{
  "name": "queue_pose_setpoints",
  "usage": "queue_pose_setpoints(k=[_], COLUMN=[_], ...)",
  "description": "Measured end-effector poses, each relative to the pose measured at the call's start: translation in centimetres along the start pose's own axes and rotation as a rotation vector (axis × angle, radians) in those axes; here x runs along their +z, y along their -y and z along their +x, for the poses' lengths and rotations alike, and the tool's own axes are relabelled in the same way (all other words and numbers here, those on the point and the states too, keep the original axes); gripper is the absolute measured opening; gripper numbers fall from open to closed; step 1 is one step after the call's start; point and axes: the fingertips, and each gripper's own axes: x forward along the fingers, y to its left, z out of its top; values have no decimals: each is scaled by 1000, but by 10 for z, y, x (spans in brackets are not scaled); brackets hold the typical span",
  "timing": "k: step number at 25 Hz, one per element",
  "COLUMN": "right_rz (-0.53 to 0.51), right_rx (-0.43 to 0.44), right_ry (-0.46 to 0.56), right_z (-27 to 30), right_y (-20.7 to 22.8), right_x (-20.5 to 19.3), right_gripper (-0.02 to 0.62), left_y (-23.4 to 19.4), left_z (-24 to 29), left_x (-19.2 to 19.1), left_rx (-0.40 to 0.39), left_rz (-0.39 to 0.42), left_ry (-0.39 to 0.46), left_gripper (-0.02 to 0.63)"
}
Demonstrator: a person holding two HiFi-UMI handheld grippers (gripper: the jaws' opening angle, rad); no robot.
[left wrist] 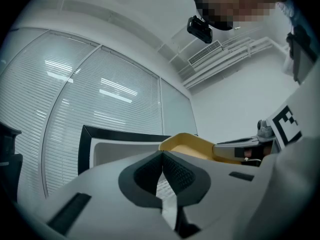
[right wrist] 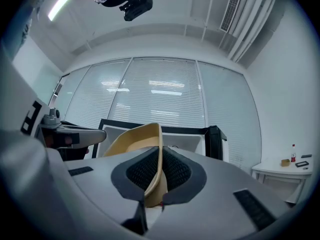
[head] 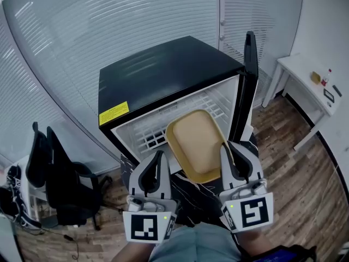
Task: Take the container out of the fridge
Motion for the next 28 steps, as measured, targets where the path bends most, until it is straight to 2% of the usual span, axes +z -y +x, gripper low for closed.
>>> queue_pose_setpoints(k=[28], right_rz=[-14], right_rx=[4], right_ry=[39], right_z=[-17], right_y=[-7], right_x=[6], right_gripper=[28], left_y=[7], left_z=[-10], left_x=[2], left_rx=[-2], left_rz=[-17], left_ry=[12], left_gripper=[14])
